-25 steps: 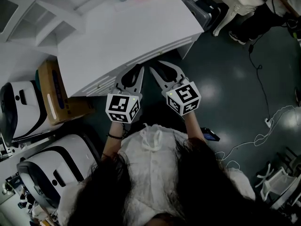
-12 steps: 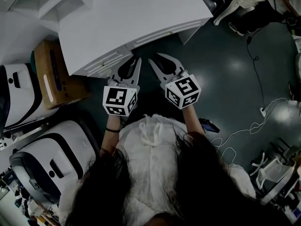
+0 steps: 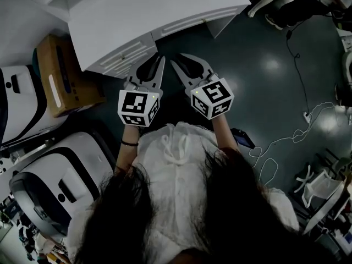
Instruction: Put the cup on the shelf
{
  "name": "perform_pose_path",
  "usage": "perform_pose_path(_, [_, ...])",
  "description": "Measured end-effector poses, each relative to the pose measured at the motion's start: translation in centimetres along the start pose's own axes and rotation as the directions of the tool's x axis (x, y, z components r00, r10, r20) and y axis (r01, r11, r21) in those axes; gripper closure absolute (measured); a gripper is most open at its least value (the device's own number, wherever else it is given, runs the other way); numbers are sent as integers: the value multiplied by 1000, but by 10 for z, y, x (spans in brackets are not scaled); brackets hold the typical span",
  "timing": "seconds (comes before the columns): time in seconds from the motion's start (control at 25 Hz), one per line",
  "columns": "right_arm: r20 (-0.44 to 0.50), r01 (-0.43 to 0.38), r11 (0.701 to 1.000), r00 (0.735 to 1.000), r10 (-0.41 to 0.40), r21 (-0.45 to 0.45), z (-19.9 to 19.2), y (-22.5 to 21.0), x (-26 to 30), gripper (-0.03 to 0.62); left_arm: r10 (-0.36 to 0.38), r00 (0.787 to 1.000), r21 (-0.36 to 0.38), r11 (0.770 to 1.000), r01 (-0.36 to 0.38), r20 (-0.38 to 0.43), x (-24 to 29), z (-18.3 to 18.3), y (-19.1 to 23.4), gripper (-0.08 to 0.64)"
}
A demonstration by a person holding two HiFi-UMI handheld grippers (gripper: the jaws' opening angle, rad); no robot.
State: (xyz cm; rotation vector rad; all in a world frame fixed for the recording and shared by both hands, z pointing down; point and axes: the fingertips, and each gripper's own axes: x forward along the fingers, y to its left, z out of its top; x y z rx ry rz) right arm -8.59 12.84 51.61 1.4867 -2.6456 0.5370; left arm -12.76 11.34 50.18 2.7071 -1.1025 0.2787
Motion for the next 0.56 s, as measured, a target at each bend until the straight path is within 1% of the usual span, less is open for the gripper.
perform_pose_path(0.36, [-7, -2, 1000, 1000, 2, -19, -1, 12, 2, 502, -4, 1000, 2, 1000, 4, 31, -12, 8, 1, 502])
perform_pose_path(0.56, [-17, -19, 999, 1000, 18, -36, -4, 23, 15, 502, 5, 999, -1, 1000, -5, 42, -19, 6, 12, 502])
